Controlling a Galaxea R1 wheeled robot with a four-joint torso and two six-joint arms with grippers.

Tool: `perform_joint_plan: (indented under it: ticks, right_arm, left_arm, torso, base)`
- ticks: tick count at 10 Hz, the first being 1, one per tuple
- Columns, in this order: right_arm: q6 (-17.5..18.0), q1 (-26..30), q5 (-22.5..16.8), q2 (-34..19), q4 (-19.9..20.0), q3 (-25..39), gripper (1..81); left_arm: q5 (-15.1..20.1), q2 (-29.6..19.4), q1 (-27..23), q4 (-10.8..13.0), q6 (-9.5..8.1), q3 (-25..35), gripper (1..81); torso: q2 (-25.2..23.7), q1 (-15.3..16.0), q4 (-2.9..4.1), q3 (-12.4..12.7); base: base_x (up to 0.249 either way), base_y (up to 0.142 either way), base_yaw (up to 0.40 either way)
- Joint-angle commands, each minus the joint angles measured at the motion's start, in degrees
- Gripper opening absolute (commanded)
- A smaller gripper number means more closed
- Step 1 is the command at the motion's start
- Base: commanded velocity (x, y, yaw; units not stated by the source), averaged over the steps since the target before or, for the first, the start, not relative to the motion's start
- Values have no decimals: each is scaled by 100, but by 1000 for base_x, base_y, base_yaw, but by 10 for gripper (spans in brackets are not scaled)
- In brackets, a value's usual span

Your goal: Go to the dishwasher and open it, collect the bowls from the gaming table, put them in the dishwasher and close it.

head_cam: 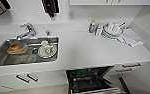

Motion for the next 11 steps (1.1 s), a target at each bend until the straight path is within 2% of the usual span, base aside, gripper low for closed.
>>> perform_joint_plan:
  ticks: [1, 2, 4, 6, 10, 11]
  right_arm:
    - [-75, -833, -41, 65, -495, -524, 811]
    - [-84, -1072, 73, 266, -564, -760, 811]
    - [-75, -1555, 301, 654, -802, -1148, 811]
    - [-75, -1863, 417, 875, -847, -1307, 811]
    - [-75, -2470, 811, 1664, -943, -2289, 811]
    - [-75, -2601, 987, 1815, -961, -2493, 811]
  left_arm:
    - [392, -1, 248, -44, 2, 1, 811]
    - [365, -36, 248, -44, 2, 1, 811]
    - [216, -150, 212, -27, 2, 19, 811]
    - [216, -221, 150, 52, 11, 28, 811]
    - [216, -203, 133, 61, 81, 28, 811]
    - [216, -194, 125, 148, 89, 28, 811]
  torso:
    - [0, 0, 0, 0]
    - [-573, 369, 0, 0]
    - [-647, 411, 0, 2]
    - [-997, 623, 0, 5]
    - [-1821, 1134, 0, 9]
    - [-2031, 1263, 0, -314]
  base:
    - [0, 0, 0]
    - [0, 0, 0]
    - [0, 0, 0]
    - [0, 0, 0]
    - [0, 0, 0]
    - [0, 0, 0]
